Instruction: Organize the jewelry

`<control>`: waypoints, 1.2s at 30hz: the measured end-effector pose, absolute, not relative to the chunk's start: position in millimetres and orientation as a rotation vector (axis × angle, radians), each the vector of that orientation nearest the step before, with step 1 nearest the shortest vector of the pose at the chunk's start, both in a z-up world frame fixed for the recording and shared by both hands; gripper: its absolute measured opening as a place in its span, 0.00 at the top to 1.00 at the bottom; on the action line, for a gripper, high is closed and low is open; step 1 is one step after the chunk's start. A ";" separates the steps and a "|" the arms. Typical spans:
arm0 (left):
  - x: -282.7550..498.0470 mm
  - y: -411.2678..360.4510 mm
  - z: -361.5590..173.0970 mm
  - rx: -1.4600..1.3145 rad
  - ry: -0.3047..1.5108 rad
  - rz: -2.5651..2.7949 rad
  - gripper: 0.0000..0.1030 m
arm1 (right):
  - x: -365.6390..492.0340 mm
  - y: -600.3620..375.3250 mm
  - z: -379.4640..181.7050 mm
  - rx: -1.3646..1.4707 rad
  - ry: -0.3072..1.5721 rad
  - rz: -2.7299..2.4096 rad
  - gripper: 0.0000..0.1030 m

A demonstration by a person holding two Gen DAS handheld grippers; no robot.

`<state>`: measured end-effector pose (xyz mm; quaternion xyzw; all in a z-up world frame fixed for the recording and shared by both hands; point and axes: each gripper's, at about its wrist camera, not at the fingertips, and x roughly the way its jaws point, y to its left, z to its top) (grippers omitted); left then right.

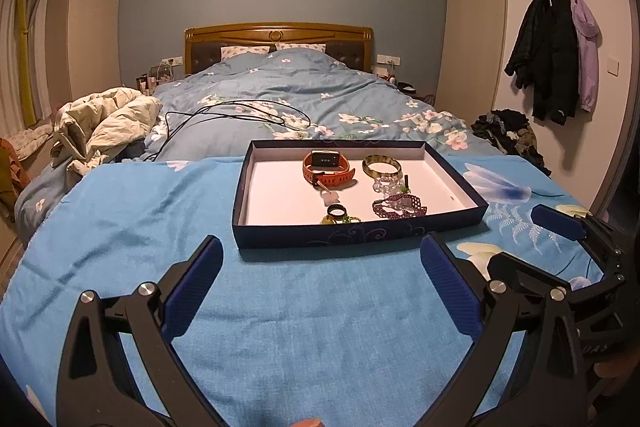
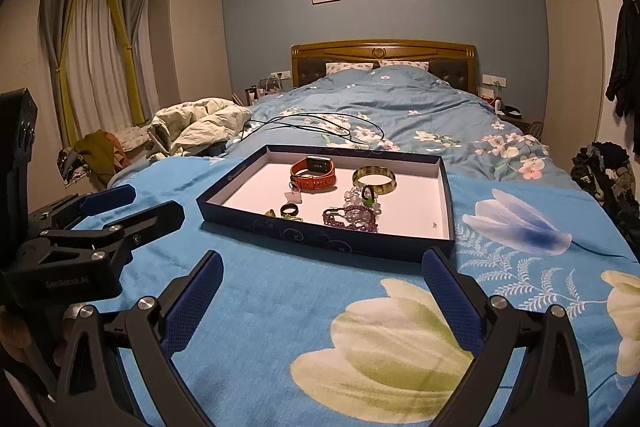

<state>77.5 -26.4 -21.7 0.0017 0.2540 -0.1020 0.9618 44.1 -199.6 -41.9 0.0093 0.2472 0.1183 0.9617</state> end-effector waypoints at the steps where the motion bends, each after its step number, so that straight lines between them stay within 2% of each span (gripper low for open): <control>1: 77.6 -27.0 -20.9 0.003 0.514 -0.205 0.06 | 44.2 -199.7 -42.1 0.020 0.502 0.239 0.07; 36: 48.4 -18.2 -5.3 -0.005 0.354 -0.175 0.06 | 34.8 -210.2 -34.5 0.069 0.429 0.247 0.07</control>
